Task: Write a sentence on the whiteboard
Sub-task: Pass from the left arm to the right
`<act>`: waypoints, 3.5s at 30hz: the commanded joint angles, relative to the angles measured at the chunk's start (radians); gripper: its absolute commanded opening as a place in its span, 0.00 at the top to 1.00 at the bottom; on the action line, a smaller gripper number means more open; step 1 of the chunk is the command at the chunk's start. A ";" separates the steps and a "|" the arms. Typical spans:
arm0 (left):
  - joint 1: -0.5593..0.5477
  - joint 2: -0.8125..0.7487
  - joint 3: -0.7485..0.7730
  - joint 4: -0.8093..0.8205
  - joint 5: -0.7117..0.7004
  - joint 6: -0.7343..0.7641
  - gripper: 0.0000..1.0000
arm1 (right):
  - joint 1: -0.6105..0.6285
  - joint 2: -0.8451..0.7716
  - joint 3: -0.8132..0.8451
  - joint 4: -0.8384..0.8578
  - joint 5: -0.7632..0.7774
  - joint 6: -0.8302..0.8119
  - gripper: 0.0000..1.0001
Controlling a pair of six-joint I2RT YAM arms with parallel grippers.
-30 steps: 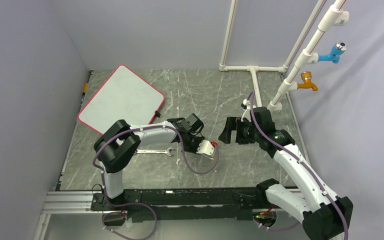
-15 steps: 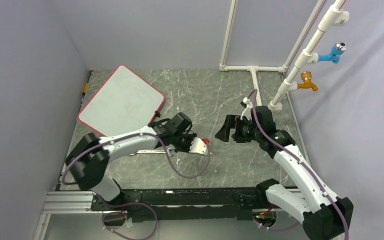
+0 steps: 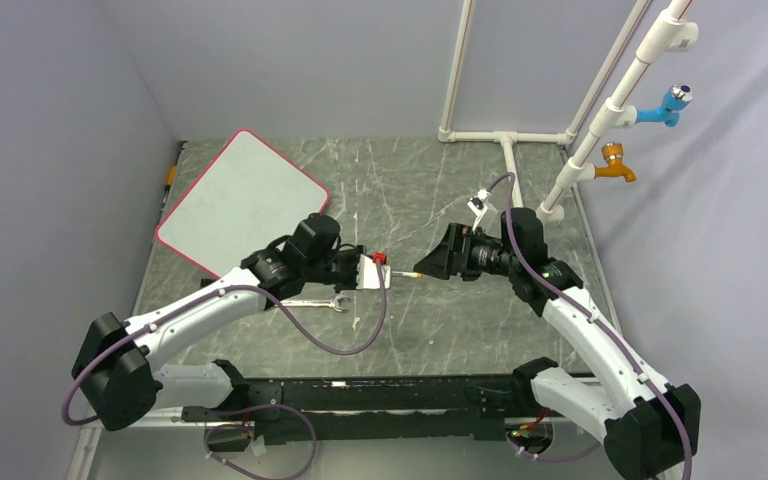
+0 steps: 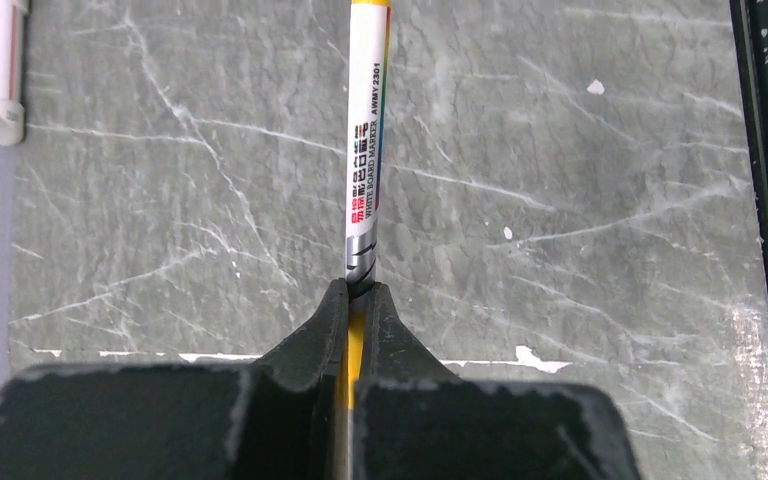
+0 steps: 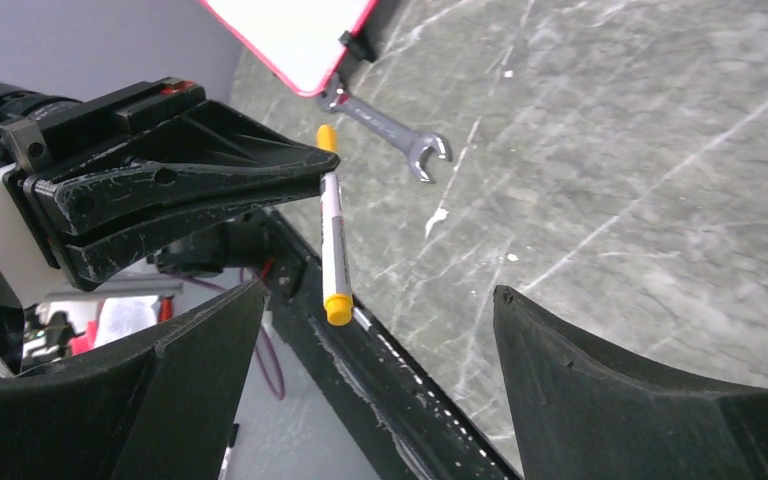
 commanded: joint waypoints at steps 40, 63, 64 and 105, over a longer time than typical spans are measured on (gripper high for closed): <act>-0.021 -0.058 -0.009 0.118 0.023 -0.128 1.00 | 0.144 0.227 0.094 0.245 -0.077 0.101 0.57; -0.044 -0.029 0.006 0.091 -0.065 -0.130 1.00 | 0.161 0.249 0.100 0.198 -0.111 0.080 0.61; -0.044 -0.028 0.006 0.090 -0.071 -0.132 1.00 | 0.162 0.252 0.101 0.201 -0.113 0.082 0.62; -0.044 -0.013 0.030 0.089 -0.086 -0.176 1.00 | 0.190 0.295 0.106 0.238 0.009 0.098 0.73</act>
